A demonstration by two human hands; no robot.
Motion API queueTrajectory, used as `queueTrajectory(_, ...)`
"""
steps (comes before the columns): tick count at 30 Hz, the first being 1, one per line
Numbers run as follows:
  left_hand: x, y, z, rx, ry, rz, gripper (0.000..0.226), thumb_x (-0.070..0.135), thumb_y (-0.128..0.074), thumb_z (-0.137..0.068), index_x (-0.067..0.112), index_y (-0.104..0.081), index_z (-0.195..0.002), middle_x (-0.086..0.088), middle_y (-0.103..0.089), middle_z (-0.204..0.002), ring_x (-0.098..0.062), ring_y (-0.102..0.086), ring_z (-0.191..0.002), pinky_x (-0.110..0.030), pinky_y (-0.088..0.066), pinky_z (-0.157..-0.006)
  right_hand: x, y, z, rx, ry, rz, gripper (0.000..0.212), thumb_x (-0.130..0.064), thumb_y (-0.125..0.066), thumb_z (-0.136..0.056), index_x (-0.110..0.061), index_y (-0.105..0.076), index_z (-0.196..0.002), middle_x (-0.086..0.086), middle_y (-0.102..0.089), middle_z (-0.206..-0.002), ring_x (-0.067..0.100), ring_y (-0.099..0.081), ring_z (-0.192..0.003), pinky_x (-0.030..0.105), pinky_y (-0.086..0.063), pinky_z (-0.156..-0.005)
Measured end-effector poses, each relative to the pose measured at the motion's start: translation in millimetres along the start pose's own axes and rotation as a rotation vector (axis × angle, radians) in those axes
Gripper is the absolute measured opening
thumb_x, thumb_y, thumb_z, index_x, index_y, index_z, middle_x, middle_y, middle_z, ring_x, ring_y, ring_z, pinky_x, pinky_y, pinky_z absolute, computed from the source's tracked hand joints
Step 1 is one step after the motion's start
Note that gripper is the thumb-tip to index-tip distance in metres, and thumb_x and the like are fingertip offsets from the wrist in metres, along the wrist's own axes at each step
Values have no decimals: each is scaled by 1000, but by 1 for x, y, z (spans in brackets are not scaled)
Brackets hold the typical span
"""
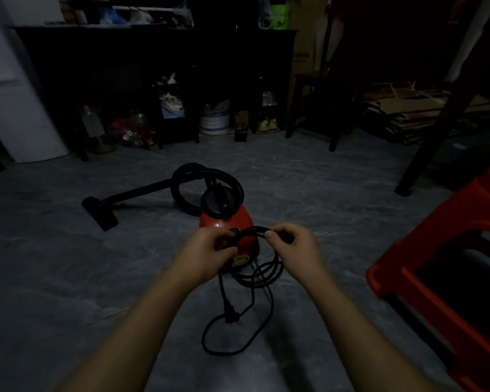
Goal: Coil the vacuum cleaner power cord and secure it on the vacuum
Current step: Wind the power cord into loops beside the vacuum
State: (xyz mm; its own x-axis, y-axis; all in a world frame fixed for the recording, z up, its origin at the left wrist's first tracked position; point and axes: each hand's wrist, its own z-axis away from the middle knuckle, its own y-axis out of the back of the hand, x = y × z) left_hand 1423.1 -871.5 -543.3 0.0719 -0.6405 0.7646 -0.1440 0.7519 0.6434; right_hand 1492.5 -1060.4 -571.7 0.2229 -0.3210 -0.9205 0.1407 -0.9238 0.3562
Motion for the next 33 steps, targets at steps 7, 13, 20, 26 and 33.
queueTrajectory(7, -5, -9, -12, 257, 70, 336, 17, 10, -75, -84, 23, -71, -95, -5, -71, -88, -24, -70, -84, -36, -60, -76, 8, 8, -7, 100, -21, -116, 15, -10, -66, -90, -19, -74, -99, -10, -73, -96, 2, -68, -93, 21, -54, -84)
queueTrajectory(13, -12, -3, -18, 431, 148, 578, 16, 9, -73, -86, 24, -72, -93, -7, -73, -88, -26, -73, -87, -55, -59, -83, 18, -4, -7, -73, -247, -9, 13, -18, -67, -90, -22, -70, -78, 2, -72, -83, 19, -68, -79, 33, -55, -74)
queueTrajectory(20, -9, -2, -16, 484, 185, 750, 17, 8, -68, -91, 10, -66, -107, -8, -74, -96, -16, -73, -84, -42, -61, -81, 6, -28, 6, -285, -613, -116, 30, -36, -56, -98, -8, -66, -92, 10, -70, -89, 23, -67, -75, 26, -47, -60)
queueTrajectory(26, -14, 2, -13, 479, 211, 823, 27, 15, -66, -93, 5, -64, -118, -11, -75, -103, -25, -73, -96, -40, -59, -85, 9, -30, 5, -472, -882, -202, 58, -62, -54, -89, -12, -60, -117, 8, -68, -110, 20, -69, -91, 27, -52, -68)
queueTrajectory(33, -20, 0, -13, 424, 221, 828, 25, 14, -64, -93, 5, -66, -117, -11, -76, -103, -21, -73, -95, -38, -59, -84, 2, -31, -3, -276, -727, -392, 24, -34, -67, -91, -10, -66, -96, 1, -70, -77, 10, -66, -64, 25, -50, -61)
